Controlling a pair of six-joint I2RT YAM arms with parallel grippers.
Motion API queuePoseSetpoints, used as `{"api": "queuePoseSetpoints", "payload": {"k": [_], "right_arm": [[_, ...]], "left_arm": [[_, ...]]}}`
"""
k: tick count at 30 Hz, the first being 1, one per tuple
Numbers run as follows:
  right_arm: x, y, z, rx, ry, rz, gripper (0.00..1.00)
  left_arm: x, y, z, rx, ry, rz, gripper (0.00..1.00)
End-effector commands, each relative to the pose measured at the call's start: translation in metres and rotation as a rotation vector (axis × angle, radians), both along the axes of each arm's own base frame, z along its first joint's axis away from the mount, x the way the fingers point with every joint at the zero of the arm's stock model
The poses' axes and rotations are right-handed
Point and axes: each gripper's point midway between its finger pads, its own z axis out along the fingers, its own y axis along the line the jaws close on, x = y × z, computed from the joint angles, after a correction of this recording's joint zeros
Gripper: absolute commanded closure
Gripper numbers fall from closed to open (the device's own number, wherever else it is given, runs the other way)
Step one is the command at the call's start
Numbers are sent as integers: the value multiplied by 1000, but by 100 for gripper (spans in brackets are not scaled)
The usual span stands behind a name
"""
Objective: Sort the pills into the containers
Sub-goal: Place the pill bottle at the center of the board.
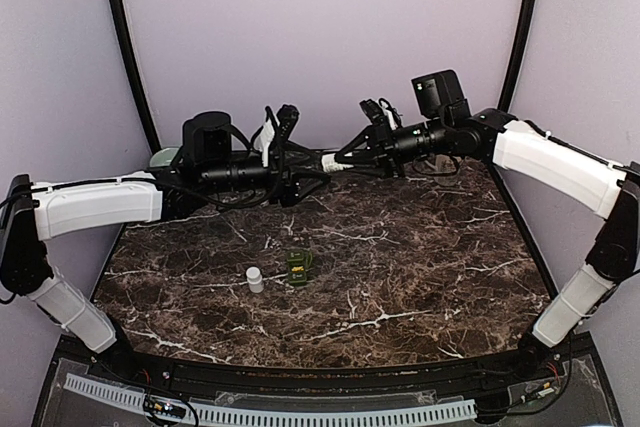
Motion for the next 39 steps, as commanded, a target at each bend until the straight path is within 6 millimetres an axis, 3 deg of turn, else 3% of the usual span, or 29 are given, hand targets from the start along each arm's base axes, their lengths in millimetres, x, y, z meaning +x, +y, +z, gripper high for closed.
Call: {"api": "queuePoseSetpoints", "payload": {"k": [1, 4, 7, 21, 27, 32, 39], "right_arm": [[1, 4, 18, 58, -28, 26, 94], [-1, 5, 18, 64, -21, 33, 94], [2, 9, 5, 52, 10, 42, 94], [2, 10, 10, 69, 16, 49, 94], [1, 10, 9, 69, 17, 47, 94], [1, 9, 10, 72, 16, 46, 94], [-1, 9, 10, 78, 21, 45, 94]], "left_arm": [[-8, -6, 19, -29, -46, -71, 24], [-10, -9, 19, -28, -40, -96, 25], [-12, -11, 20, -31, -39, -113, 26], [-14, -16, 12, -5, -13, -158, 43], [-13, -14, 13, -9, -8, -158, 58], [-13, -12, 11, -11, -1, -157, 63], [-15, -11, 13, -16, 1, -164, 79]]}}
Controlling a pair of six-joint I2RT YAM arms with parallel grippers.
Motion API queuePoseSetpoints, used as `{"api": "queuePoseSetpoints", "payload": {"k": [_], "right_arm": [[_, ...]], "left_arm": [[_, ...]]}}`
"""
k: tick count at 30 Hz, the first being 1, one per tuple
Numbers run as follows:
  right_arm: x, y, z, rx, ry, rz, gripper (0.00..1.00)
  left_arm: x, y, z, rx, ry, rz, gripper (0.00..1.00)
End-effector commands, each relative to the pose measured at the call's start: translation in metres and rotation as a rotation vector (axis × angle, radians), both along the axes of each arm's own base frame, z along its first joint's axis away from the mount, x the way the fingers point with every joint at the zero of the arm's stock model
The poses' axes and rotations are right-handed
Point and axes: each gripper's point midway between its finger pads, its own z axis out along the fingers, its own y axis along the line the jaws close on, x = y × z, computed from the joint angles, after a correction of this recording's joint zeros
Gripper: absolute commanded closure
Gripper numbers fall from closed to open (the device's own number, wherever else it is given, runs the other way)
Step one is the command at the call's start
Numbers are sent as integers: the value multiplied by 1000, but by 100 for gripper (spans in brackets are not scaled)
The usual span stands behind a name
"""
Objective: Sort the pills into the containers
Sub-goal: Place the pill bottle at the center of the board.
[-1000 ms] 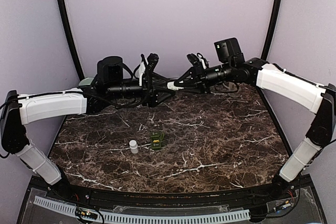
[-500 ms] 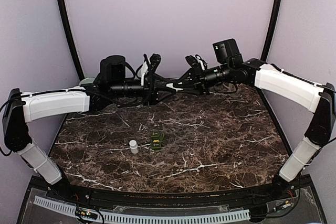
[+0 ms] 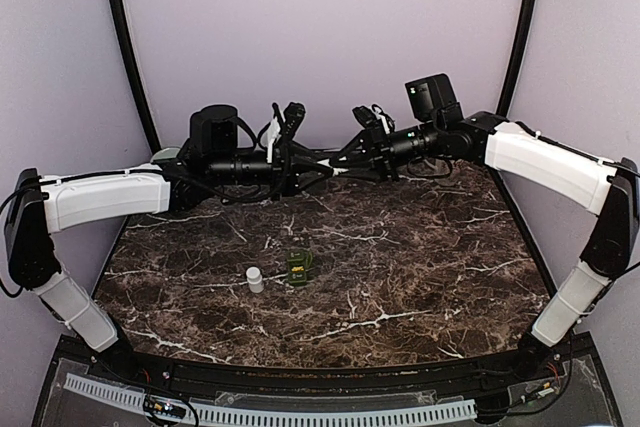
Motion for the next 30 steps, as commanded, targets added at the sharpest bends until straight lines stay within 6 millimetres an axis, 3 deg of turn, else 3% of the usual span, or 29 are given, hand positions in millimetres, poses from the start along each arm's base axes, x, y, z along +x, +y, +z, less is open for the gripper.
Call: {"api": "queuePoseSetpoints", "payload": {"k": [1, 17, 30], "right_arm": [[4, 0, 16, 47, -52, -14, 94], [3, 0, 11, 50, -46, -10, 95], [3, 1, 17, 63, -54, -1, 95]], "left_arm": [[-9, 1, 10, -18, -3, -31, 81], [-8, -2, 12, -12, 8, -46, 100], [-14, -5, 10, 5, 7, -102, 100]]}}
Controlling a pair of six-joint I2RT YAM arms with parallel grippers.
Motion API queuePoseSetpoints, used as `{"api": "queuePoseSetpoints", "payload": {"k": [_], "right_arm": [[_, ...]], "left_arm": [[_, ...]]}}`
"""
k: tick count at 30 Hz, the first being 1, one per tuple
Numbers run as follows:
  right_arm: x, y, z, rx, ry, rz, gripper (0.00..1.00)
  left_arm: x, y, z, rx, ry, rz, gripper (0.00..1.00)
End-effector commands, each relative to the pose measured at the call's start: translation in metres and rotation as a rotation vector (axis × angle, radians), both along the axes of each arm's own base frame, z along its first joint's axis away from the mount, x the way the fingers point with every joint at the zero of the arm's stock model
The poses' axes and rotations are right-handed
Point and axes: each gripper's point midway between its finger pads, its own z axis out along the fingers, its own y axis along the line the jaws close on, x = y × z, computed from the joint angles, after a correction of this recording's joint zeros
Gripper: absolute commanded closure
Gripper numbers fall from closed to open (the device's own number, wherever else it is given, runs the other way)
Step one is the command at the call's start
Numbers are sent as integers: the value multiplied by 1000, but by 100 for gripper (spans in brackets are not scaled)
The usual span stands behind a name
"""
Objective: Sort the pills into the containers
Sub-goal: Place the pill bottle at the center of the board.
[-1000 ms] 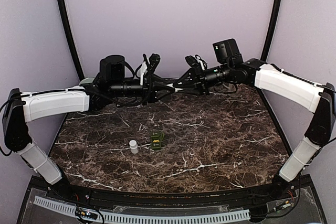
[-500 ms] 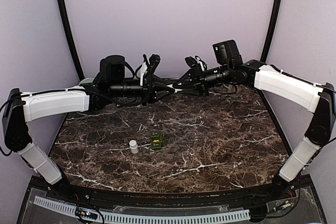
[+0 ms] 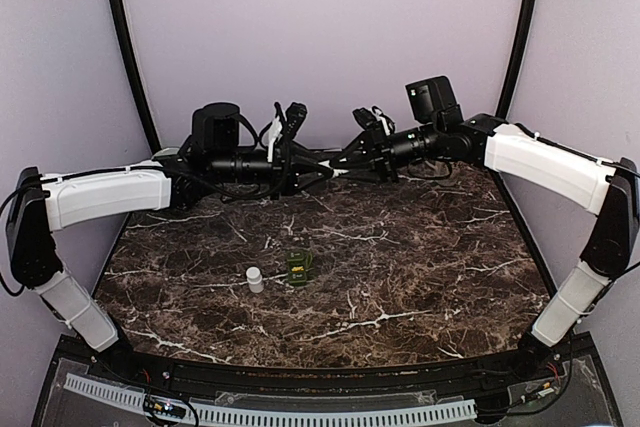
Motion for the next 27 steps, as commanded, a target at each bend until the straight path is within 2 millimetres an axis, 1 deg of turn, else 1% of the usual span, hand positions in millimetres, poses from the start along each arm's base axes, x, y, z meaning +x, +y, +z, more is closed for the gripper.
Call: {"api": "queuePoseSetpoints", "payload": {"k": [1, 6, 10, 11, 13, 14, 16, 19, 25, 27], "right_arm": [[5, 1, 20, 54, -74, -8, 95], [6, 1, 20, 55, -73, -8, 95], [7, 0, 19, 50, -79, -11, 95], [7, 0, 19, 46, -83, -12, 95], [8, -1, 19, 38, -94, -14, 95], [8, -1, 20, 35, -99, -17, 95], [9, -2, 21, 30, -109, -22, 95], [9, -4, 18, 17, -113, -26, 95], [10, -5, 15, 2, -124, -26, 95], [11, -6, 14, -12, -130, -27, 95]], "left_arm": [[-15, -4, 11, -14, -3, -91, 100], [-14, -5, 9, -9, 12, -93, 100], [-3, -4, 5, 5, 53, -30, 100], [0, -4, 4, 12, 68, -17, 96], [4, -5, 1, 30, 94, 2, 84], [5, -5, -1, 37, 102, 7, 80], [6, -4, -2, 42, 109, 20, 67], [8, -2, 0, 37, 110, 38, 52], [10, 2, 4, 32, 104, 61, 28], [12, 5, 5, 29, 97, 84, 24]]}}
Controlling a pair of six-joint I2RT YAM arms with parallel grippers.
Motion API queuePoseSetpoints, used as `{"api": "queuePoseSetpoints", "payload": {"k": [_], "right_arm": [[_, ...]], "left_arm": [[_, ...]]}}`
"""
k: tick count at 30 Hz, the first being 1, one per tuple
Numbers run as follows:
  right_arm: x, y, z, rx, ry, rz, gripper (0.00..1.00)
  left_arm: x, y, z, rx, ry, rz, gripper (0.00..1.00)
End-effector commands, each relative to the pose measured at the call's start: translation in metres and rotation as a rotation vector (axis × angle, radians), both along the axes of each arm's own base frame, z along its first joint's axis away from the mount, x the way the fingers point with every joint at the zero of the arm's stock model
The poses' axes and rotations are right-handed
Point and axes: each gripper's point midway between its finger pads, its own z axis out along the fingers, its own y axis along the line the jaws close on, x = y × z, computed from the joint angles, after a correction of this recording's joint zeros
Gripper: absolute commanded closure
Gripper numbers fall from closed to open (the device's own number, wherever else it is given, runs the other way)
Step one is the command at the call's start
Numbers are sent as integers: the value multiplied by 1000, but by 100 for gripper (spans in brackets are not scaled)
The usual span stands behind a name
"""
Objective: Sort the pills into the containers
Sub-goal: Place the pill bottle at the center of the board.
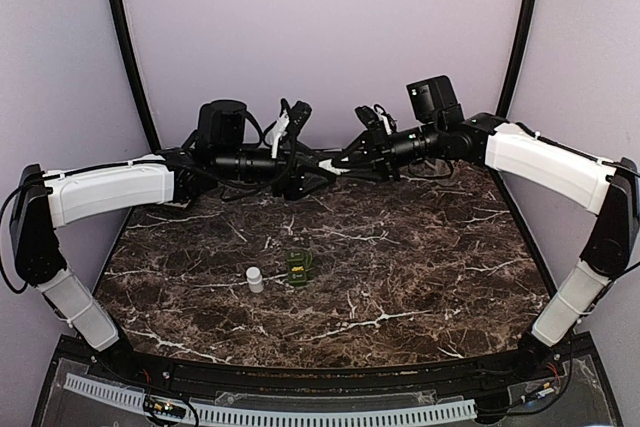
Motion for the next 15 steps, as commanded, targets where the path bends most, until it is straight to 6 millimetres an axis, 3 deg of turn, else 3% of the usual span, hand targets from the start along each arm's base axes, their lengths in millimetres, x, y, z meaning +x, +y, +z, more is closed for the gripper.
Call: {"api": "queuePoseSetpoints", "payload": {"k": [1, 9, 15], "right_arm": [[4, -3, 16, 0, -81, -12, 95], [18, -15, -7, -159, -157, -66, 95], [45, -50, -70, -502, -242, -146, 95]], "left_arm": [[3, 7, 14, -20, -21, 48, 23], [25, 32, 0, 27, -21, 238, 21], [32, 63, -14, 60, -14, 392, 20]]}}
